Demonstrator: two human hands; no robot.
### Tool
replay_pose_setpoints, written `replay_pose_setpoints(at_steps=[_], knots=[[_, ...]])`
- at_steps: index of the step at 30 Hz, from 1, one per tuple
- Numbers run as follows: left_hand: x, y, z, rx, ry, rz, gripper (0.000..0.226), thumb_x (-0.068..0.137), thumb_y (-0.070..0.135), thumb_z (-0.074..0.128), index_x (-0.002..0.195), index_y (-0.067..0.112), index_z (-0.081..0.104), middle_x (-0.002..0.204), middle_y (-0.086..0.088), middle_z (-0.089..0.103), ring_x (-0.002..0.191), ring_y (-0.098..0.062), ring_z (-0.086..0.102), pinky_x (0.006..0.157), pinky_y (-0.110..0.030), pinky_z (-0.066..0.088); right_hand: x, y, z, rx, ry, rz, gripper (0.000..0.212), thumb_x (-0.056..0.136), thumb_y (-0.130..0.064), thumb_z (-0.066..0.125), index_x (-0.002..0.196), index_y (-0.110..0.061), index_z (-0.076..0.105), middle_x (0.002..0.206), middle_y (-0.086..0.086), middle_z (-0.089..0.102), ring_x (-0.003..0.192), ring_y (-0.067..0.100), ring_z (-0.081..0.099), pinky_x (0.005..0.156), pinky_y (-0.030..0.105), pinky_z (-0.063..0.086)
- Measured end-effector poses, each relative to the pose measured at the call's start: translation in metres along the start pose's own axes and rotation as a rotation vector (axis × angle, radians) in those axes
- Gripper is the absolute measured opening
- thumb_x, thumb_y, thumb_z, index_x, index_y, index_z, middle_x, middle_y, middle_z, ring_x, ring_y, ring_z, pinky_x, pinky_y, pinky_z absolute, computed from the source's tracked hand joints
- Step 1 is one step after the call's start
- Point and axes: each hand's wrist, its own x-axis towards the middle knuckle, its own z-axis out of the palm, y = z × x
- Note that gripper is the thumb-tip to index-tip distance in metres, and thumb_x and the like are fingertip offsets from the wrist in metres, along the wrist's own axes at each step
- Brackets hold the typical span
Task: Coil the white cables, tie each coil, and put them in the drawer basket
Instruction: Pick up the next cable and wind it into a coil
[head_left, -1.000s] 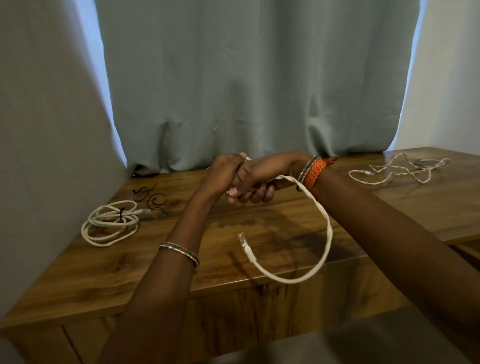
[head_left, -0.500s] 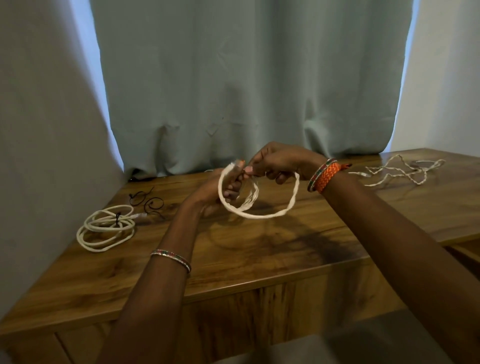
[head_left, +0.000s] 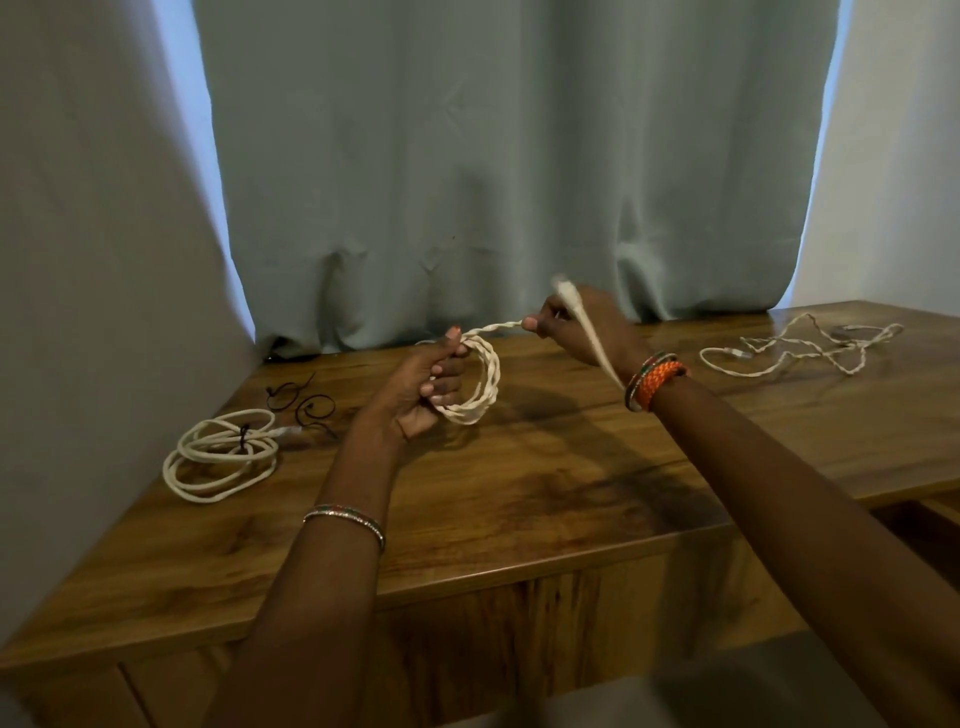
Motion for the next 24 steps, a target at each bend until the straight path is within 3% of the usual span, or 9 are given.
replay_pose_setpoints(at_steps=[3, 6, 9, 12, 14, 19, 24], knots=[[0.011, 0.001, 0.001, -0.103, 0.030, 0.025, 0.035, 0.102, 0.021, 0.026, 0.073, 0.010, 0.039, 0.033, 0.008, 0.031, 0.019, -0.004, 0.027, 0.024, -0.009, 0.016, 0.007, 0.007, 0.015, -0.066, 0.116, 0.051, 0.034, 0.087, -0.045, 0.060, 0.066, -0.019, 0.061, 0.067, 0.000, 0.058, 0.063, 0.018, 0.054, 0.056, 0.028, 0.038], [0.027, 0.009, -0.011, -0.199, 0.082, 0.071, 0.029, 0.098, 0.016, 0.030, 0.071, 0.010, 0.038, 0.033, 0.009, 0.033, 0.019, -0.005, 0.028, 0.022, -0.011, 0.018, 0.019, 0.020, 0.036, -0.254, 0.224, 0.093, 0.018, 0.091, -0.025, 0.053, 0.086, -0.015, 0.067, 0.087, 0.010, 0.068, 0.083, 0.032, 0.063, 0.064, 0.032, 0.044], [0.050, 0.004, -0.032, -0.234, 0.246, 0.148, 0.036, 0.102, 0.017, 0.028, 0.067, 0.011, 0.036, 0.030, 0.009, 0.031, 0.018, -0.005, 0.026, 0.022, -0.011, 0.017, 0.027, 0.033, 0.061, -0.365, 0.182, 0.085, 0.024, 0.085, -0.005, 0.046, 0.101, -0.013, 0.061, 0.102, 0.014, 0.063, 0.092, 0.037, 0.061, 0.072, 0.037, 0.044], [0.065, -0.012, -0.048, -0.249, 0.418, 0.218, 0.045, 0.103, 0.020, 0.029, 0.059, 0.012, 0.030, 0.027, 0.008, 0.028, 0.020, -0.003, 0.025, 0.023, -0.011, 0.019, 0.026, 0.041, 0.090, -0.457, 0.124, 0.061, 0.033, 0.088, -0.003, 0.043, 0.117, -0.014, 0.053, 0.112, 0.012, 0.059, 0.097, 0.037, 0.059, 0.071, 0.036, 0.040], [0.070, -0.011, -0.058, -0.315, 0.489, 0.241, 0.050, 0.102, 0.024, 0.032, 0.054, 0.012, 0.036, 0.029, 0.005, 0.033, 0.024, -0.003, 0.032, 0.029, -0.008, 0.027, 0.027, 0.046, 0.096, -0.475, 0.074, 0.105, 0.034, 0.089, -0.004, 0.043, 0.121, -0.015, 0.050, 0.114, 0.013, 0.059, 0.101, 0.037, 0.058, 0.075, 0.037, 0.041], [0.069, -0.001, -0.071, -0.317, 0.713, 0.372, 0.042, 0.101, 0.021, 0.037, 0.059, 0.015, 0.033, 0.027, 0.010, 0.032, 0.022, -0.003, 0.028, 0.027, -0.012, 0.024, 0.029, 0.068, 0.081, -0.319, 0.182, 0.256, 0.030, 0.088, -0.001, 0.045, 0.112, -0.014, 0.058, 0.107, 0.014, 0.064, 0.100, 0.035, 0.059, 0.073, 0.032, 0.036], [0.068, -0.007, -0.078, -0.339, 0.861, 0.356, 0.041, 0.099, 0.026, 0.040, 0.060, 0.014, 0.036, 0.041, 0.003, 0.037, 0.023, -0.003, 0.031, 0.030, -0.010, 0.025, 0.029, 0.074, 0.078, 0.218, 0.364, 0.402, 0.010, 0.086, -0.005, 0.057, 0.082, -0.003, 0.066, 0.082, 0.012, 0.064, 0.081, 0.026, 0.059, 0.067, 0.031, 0.042]])
